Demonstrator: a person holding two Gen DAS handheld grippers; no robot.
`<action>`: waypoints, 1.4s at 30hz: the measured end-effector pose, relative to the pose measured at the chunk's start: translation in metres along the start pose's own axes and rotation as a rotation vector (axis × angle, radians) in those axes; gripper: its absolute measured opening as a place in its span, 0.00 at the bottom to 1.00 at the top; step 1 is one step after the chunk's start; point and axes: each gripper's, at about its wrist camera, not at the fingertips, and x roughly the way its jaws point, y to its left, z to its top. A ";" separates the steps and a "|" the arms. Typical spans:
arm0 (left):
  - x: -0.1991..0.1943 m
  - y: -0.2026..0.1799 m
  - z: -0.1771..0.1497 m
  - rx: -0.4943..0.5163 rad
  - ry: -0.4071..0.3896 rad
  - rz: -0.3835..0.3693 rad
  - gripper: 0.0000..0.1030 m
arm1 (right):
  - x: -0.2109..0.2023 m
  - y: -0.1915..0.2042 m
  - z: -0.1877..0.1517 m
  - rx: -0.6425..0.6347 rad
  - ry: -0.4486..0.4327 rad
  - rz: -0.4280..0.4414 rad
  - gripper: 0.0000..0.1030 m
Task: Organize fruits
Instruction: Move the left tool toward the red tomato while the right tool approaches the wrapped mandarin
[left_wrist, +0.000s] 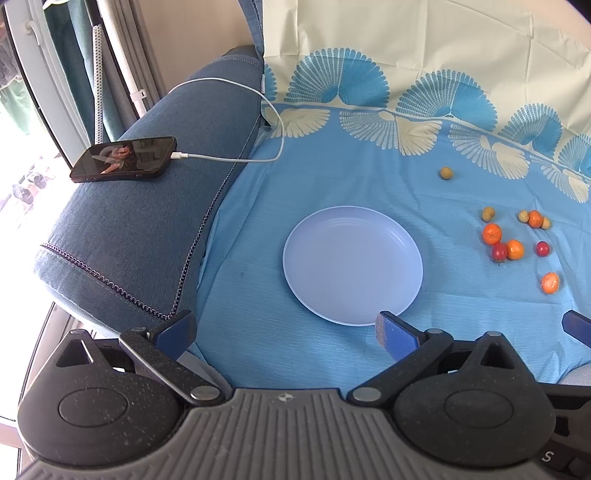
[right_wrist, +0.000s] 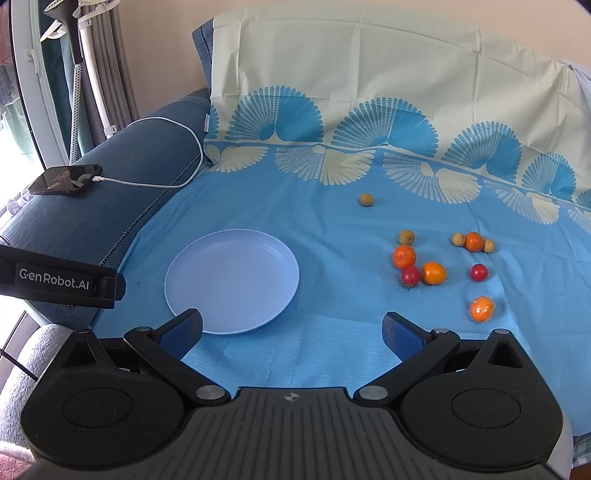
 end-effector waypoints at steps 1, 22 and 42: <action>-0.001 0.000 0.000 0.001 0.000 0.000 1.00 | 0.000 -0.001 0.000 0.003 0.000 0.002 1.00; -0.009 -0.066 -0.007 0.126 0.037 -0.037 1.00 | -0.007 -0.080 -0.024 0.298 0.019 -0.051 1.00; 0.084 -0.213 0.053 0.218 0.083 -0.121 1.00 | 0.083 -0.217 -0.039 0.300 -0.094 -0.307 1.00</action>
